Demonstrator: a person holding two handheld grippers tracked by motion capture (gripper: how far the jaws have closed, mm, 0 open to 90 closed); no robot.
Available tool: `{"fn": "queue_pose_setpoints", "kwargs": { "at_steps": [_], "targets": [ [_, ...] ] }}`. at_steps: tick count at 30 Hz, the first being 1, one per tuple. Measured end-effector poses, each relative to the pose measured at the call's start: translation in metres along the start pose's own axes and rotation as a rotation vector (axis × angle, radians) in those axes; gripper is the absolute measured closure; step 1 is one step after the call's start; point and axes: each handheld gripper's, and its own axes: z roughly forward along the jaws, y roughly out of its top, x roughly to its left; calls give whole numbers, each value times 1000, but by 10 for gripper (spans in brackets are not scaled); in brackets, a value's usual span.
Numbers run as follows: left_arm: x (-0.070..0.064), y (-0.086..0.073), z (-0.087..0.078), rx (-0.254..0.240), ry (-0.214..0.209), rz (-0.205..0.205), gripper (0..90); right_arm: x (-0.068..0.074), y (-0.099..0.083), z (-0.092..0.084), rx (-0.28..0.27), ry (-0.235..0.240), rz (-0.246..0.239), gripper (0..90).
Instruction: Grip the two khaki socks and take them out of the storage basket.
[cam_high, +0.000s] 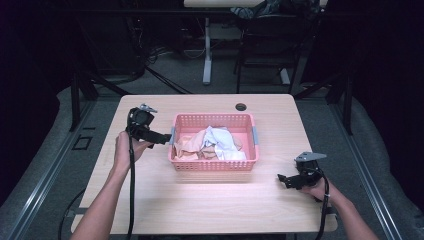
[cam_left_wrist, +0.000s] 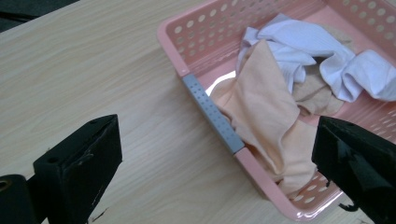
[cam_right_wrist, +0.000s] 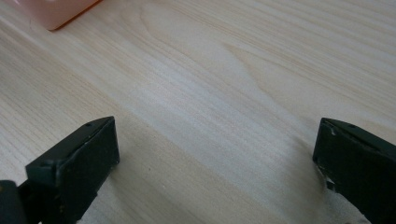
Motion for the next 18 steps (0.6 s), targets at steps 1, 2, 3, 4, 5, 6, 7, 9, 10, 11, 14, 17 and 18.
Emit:
{"fn": "queue_pose_setpoints", "kwargs": {
  "at_steps": [1,2,3,4,5,6,7,9,10,11,14,17,18],
  "targets": [
    [-2,2,2,3,-9,4,19,0,0,0,0,0,0,0],
    [-2,2,2,3,-9,4,22,0,0,0,0,0,0,0],
    [-5,4,4,10,-10,10,23,0,0,0,0,0,0,0],
    [-7,6,7,11,-18,12,25,0,0,0,0,0,0,0],
    [-11,10,12,18,-29,22,25,0,0,0,0,0,0,0],
    [-11,10,12,18,-29,22,27,0,0,0,0,0,0,0],
    [-15,13,16,25,-39,30,27,0,0,0,0,0,0,0],
    [-19,16,20,27,-45,36,29,0,0,0,0,0,0,0],
    [-21,18,23,33,-48,42,30,0,0,0,0,0,0,0],
    [-21,18,23,33,-48,42,32,0,0,0,0,0,0,0],
    [-25,22,30,46,-57,47,40,0,0,0,0,0,0,0],
    [-33,26,39,62,-68,64,52,0,0,0,0,0,0,0],
    [-33,26,39,62,-68,64,57,0,0,0,0,0,0,0]
  ]
}}
